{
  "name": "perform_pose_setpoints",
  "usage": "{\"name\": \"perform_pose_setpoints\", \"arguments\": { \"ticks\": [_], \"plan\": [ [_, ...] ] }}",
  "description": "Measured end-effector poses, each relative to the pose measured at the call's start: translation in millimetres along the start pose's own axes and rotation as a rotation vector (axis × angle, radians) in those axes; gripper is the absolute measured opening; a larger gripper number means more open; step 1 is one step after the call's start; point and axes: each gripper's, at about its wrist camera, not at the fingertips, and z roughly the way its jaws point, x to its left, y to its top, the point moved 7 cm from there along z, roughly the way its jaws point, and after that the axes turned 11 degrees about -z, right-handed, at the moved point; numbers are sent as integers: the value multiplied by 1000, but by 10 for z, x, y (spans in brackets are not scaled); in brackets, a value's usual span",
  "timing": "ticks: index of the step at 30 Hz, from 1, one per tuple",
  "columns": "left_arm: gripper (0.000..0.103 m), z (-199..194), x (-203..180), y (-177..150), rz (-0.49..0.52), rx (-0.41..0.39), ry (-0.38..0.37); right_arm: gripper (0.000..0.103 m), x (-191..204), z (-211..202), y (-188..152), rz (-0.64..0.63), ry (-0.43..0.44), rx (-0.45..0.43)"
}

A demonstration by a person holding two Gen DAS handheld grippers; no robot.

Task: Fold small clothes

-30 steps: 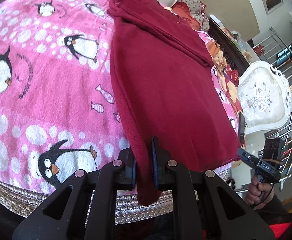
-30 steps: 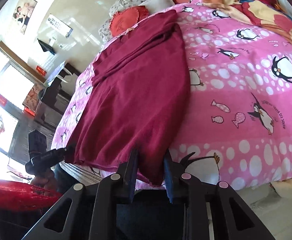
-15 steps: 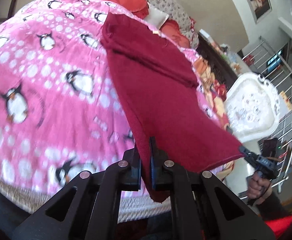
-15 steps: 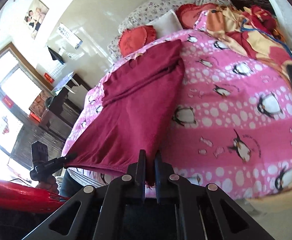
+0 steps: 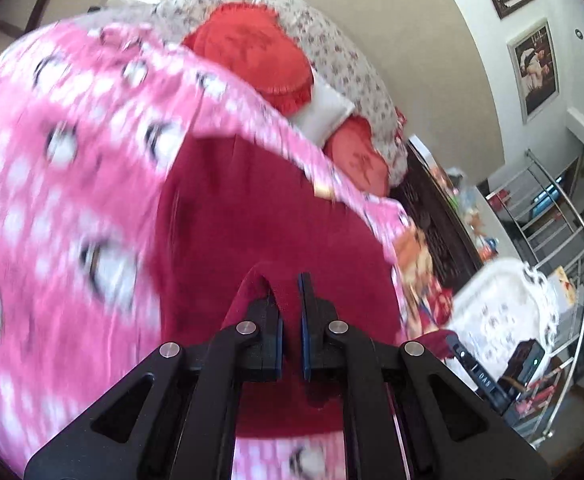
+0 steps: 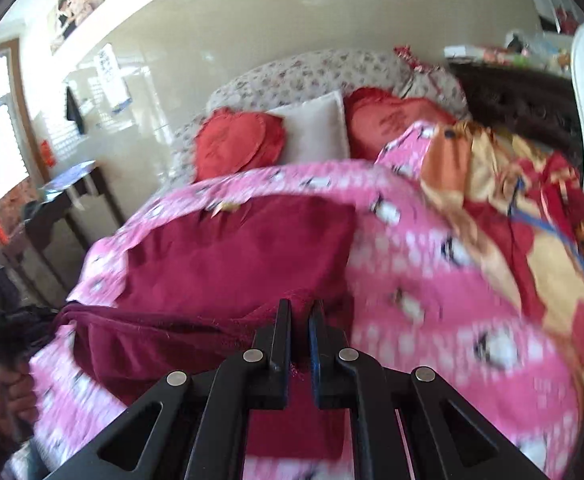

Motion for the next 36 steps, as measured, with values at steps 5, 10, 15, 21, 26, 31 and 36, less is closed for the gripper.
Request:
{"name": "perform_pose_setpoints", "arguments": {
  "ticks": [5,10,15,21,26,31,36],
  "plan": [
    [5,471,-40,534,99,-23,126,6,-110,598,461,12,-39,-10],
    [7,902,56,674,171,-2,254,7,-161,1078,646,41,-7,20],
    [27,1066,275,604,106,116,280,14,-242,1188,621,190,151,43],
    [81,658,97,713,131,44,160,38,-326,681,662,224,226,-87],
    [81,390,8,713,155,-69,170,38,-228,597,554,125,174,-59],
    [80,747,-404,376,368,-74,240,19,52,854,660,-20,70,-24],
    [74,1321,-315,396,430,-58,402,8,111,1430,800,-55,-33,60]
  ]
}}
